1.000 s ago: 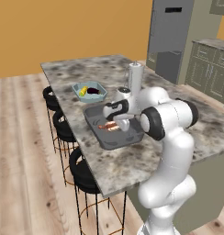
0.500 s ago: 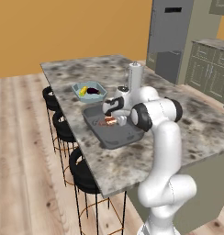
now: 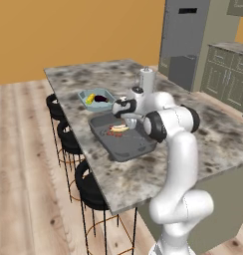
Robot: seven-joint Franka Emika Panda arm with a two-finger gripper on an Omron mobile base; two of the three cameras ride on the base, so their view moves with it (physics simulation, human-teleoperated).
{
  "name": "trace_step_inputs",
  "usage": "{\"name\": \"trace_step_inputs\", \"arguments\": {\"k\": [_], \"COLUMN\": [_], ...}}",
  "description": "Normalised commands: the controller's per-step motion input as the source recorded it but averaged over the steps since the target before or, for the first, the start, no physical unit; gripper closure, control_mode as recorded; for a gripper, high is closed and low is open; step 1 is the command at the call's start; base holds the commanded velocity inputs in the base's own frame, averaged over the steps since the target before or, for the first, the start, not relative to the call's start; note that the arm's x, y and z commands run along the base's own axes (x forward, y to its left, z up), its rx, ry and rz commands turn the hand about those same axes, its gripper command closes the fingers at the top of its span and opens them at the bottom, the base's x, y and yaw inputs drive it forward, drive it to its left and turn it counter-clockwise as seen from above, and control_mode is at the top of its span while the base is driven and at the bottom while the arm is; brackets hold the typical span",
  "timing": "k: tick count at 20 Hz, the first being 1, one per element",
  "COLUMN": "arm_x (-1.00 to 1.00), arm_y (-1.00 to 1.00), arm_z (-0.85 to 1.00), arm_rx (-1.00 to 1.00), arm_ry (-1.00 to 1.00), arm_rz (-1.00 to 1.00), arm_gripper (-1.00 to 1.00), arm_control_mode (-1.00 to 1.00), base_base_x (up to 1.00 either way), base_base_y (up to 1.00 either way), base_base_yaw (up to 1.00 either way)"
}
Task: Place the cold items (eggplant and corn) from the fridge in one tupperware on the dining counter. Place the warm items (kebab skewer and hot dog) in the stove area in another tupperware.
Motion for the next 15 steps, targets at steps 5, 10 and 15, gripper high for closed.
{"name": "trace_step_inputs", "arguments": {"k": [5, 10, 15], "arm_x": [-0.67, -1.0, -1.0], "arm_y": [-0.36, -0.93, -0.99], "arm_z": [0.68, 0.98, 0.66], "arm_rx": [0.01, 0.0, -0.07], "arm_ry": [0.0, -0.01, -0.09], "arm_rz": [-0.13, -0.06, 0.0], "arm_gripper": [-1.0, -1.0, -1.0], "arm_control_mode": [-1.0, -1.0, -1.0], "base_base_x": [0.0, 0.0, 0.0], "base_base_y": [0.0, 0.0, 0.0], "base_base_yaw": [0.0, 0.0, 0.0]}}
